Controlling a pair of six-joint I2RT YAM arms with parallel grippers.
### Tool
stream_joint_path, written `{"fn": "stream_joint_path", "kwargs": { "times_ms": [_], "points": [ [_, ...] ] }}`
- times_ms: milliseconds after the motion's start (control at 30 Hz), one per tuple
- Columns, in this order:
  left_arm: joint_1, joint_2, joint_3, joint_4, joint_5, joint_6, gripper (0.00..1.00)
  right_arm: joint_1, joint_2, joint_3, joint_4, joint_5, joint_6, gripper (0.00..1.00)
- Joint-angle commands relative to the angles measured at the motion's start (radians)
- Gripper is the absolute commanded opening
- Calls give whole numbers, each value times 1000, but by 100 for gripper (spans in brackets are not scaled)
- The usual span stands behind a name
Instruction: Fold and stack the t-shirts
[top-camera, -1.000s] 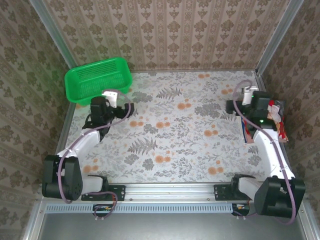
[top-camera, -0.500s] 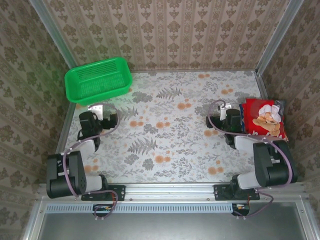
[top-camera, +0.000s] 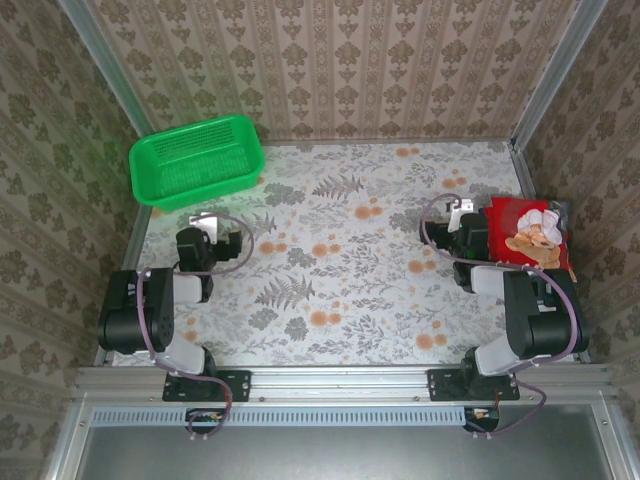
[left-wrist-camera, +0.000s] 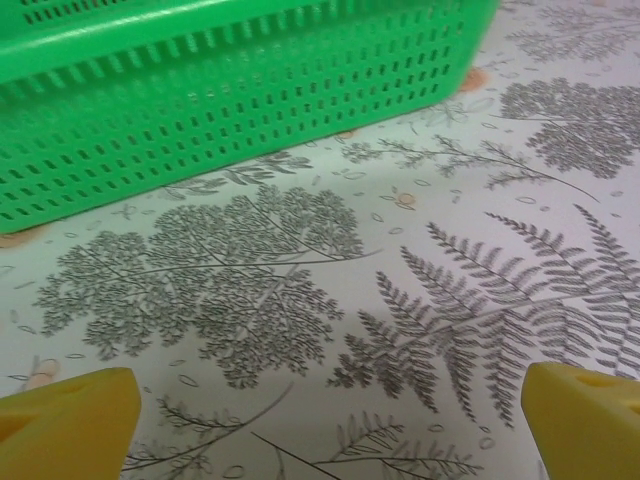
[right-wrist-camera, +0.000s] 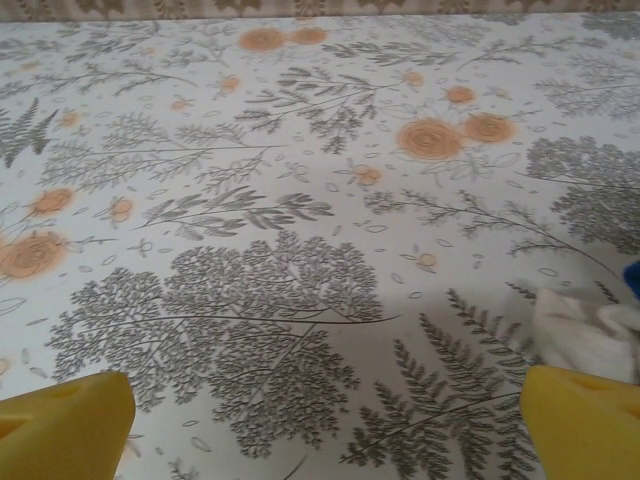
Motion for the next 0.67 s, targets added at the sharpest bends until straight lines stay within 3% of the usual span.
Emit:
{"fn": "stream_joint_path", "kwargs": {
  "times_ms": [0, 633],
  "points": [
    [-3, -9, 22, 27, -46, 3, 100, 1, 6, 16, 34, -24, 26, 100],
    [-3, -7, 22, 30, -44, 3, 100, 1, 5, 14, 35, -23, 27, 100]
  ]
}}
